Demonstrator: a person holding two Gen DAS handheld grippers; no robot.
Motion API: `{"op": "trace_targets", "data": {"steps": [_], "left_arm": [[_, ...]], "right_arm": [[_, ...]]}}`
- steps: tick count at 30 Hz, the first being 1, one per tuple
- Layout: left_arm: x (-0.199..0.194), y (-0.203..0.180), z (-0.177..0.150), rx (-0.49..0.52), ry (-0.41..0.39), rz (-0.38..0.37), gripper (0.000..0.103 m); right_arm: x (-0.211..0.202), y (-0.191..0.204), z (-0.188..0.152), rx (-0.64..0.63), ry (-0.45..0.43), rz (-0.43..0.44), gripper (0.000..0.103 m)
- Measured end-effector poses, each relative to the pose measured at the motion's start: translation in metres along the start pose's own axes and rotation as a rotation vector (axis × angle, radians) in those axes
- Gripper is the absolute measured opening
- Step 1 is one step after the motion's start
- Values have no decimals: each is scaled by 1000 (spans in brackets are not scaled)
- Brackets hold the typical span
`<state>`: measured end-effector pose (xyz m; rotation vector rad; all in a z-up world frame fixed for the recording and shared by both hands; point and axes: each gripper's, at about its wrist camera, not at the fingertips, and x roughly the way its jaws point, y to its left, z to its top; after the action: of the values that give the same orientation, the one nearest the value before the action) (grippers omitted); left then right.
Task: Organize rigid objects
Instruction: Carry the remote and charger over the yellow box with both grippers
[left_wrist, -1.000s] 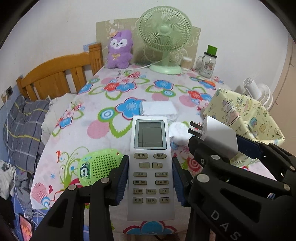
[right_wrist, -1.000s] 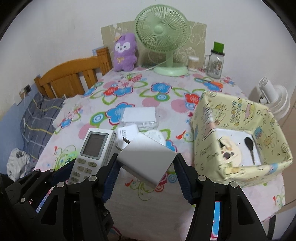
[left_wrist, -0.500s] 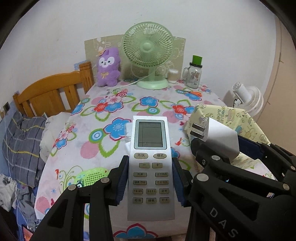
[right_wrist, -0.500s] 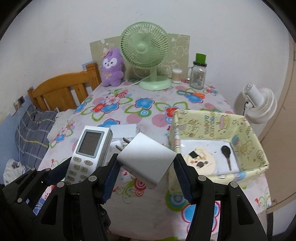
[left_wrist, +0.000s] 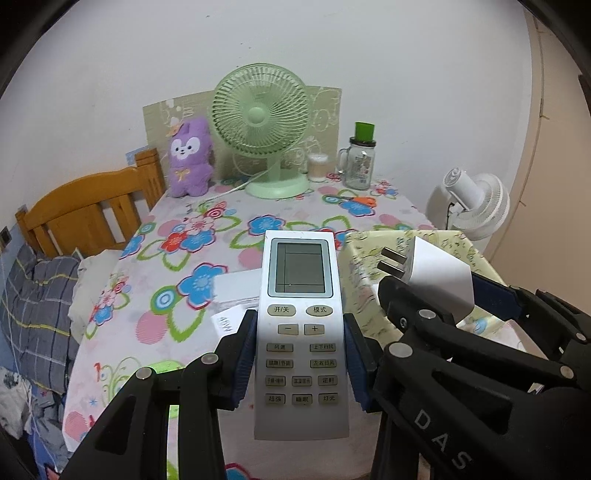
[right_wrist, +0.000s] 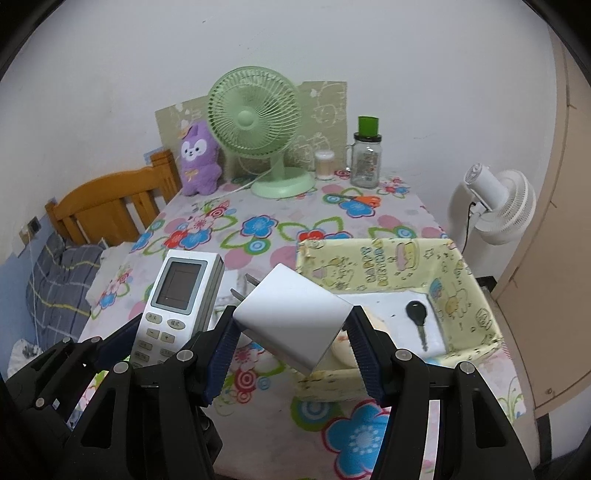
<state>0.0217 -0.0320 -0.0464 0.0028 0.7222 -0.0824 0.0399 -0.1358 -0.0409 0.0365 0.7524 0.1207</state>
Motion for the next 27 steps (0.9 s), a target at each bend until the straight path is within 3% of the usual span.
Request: {"op": "trace_targets", "data": {"steps": [16,27], "left_arm": [[22,-56,24,21,-12,-35,45],[47,-90,34,65,15,-78,45]], "right_arm": [[8,-62,21,40,-38,-31,63],[26,-101,23,95,-16,-61,63]]}}
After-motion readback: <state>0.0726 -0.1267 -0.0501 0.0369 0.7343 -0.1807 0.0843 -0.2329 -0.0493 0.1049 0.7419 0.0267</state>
